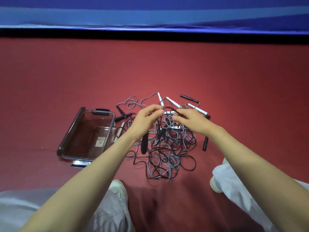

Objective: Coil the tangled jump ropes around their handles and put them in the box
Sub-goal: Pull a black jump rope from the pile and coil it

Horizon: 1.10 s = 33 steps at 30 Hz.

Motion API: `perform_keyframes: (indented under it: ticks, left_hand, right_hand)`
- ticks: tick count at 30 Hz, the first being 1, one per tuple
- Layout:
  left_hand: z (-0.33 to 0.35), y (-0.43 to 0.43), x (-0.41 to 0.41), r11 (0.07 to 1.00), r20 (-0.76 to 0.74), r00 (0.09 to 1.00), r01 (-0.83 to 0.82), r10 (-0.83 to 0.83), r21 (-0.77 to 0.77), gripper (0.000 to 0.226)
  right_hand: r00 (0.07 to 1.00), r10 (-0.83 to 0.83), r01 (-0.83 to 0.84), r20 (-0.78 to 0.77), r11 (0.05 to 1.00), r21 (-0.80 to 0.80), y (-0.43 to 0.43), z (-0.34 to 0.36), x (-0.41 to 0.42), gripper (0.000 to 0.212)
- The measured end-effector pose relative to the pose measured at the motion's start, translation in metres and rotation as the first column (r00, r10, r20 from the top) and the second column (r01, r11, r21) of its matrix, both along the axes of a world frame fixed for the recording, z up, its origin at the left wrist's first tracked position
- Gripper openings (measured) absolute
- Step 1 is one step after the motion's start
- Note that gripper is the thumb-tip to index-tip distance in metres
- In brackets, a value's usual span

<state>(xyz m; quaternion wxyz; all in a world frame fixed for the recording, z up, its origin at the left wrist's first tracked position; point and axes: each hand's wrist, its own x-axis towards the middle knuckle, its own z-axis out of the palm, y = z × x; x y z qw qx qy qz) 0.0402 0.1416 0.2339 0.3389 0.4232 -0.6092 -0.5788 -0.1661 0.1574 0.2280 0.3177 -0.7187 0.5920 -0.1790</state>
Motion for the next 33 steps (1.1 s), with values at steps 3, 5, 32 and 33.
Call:
perform_keyframes:
  ticks: [3,5,32,33]
  left_hand:
    - [0.002,-0.01,0.001,0.991,-0.184,0.976,-0.101,0.116,0.092,0.01]
    - [0.001,-0.017,0.005,0.987,-0.078,0.985,-0.146,0.152,0.074,0.004]
    - [0.146,0.024,-0.027,0.946,0.272,0.957,0.176,-0.099,-0.274,0.015]
    - [0.149,0.021,-0.028,0.961,0.203,0.974,0.144,-0.096,-0.236,0.014]
  right_hand:
    - [0.987,-0.091,0.1,-0.132,0.993,0.061,-0.006,-0.021,-0.021,0.028]
    - [0.977,-0.18,0.18,-0.114,0.984,-0.008,-0.006,-0.025,-0.029,0.03]
    - [0.994,-0.048,0.07,0.1,0.97,-0.231,0.052,0.155,-0.011,0.029]
    - [0.99,-0.04,0.067,0.135,0.976,-0.208,0.051,0.157,-0.012,0.027]
